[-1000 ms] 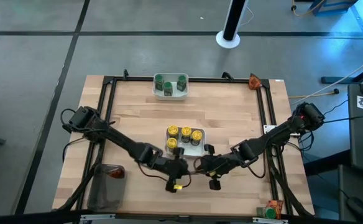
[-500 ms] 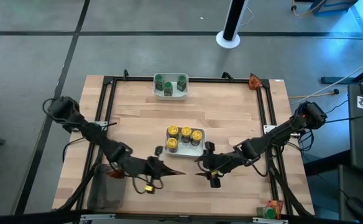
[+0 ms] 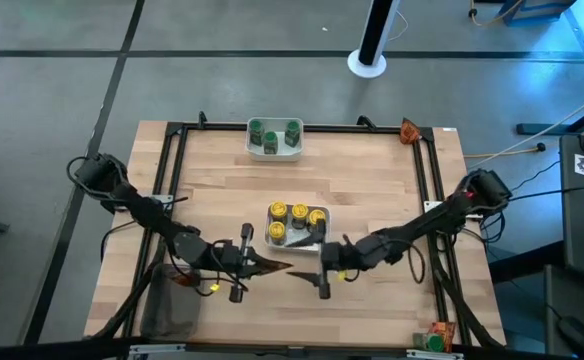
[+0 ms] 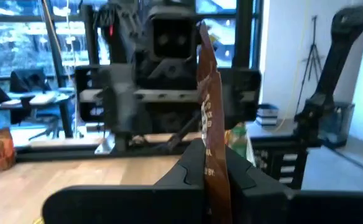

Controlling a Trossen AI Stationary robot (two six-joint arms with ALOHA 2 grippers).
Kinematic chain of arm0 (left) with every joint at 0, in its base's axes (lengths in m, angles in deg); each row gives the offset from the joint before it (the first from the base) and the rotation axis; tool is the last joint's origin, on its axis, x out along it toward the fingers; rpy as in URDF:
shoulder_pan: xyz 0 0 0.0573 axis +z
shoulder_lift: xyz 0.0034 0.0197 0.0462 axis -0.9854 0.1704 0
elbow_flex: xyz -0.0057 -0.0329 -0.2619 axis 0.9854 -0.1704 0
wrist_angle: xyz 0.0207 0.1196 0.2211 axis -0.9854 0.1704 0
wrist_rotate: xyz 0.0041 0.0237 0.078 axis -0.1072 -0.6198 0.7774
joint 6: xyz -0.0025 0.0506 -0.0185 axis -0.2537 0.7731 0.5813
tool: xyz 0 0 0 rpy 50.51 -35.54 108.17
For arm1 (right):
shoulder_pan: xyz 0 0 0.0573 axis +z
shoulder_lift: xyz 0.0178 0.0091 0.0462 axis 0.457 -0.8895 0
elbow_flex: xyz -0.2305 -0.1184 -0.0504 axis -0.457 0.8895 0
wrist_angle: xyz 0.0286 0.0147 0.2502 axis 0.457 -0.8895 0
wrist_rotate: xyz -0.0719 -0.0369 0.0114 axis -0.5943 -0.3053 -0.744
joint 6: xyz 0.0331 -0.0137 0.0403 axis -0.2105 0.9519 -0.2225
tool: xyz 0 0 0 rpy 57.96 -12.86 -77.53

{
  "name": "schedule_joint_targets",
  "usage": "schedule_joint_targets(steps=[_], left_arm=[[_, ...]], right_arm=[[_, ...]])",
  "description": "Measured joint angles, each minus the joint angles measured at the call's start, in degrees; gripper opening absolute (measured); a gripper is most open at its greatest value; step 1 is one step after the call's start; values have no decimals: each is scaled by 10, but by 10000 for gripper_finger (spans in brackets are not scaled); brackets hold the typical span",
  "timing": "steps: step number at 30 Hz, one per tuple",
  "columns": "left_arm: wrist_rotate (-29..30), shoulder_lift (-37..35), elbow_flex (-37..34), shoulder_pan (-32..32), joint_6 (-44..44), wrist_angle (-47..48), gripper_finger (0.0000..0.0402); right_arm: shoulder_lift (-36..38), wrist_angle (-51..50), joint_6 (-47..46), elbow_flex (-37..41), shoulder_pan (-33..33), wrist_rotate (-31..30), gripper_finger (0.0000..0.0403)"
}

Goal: Sort spices by type
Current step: Put the middle right orange seasoning pack into the black bin

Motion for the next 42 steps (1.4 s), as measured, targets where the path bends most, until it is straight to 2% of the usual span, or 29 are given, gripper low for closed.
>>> schedule_joint_targets(steps=[3,13,19,25,31,36,42], left_arm=[[-2,0,0,0,14,-16,2],[-1,0,0,14,21,-30,3],[-1,0,0,19,25,-33,3],[-2,0,0,19,24,-33,2],[-2,0,0,19,24,-32,2],[-2,0,0,19,10,-26,11],[-1,0,0,20,-3,-14,28]], right_arm=[[-18,42,-2,0,-10,15,287],[-53,64,-1,-19,-17,37,244],[-79,54,-1,-50,-33,82,202],[-93,26,-3,-59,-36,85,150],[-93,42,-3,-59,-37,85,99],[-93,36,-2,-59,-40,87,37],[-92,21,11,-59,-40,82,32]])
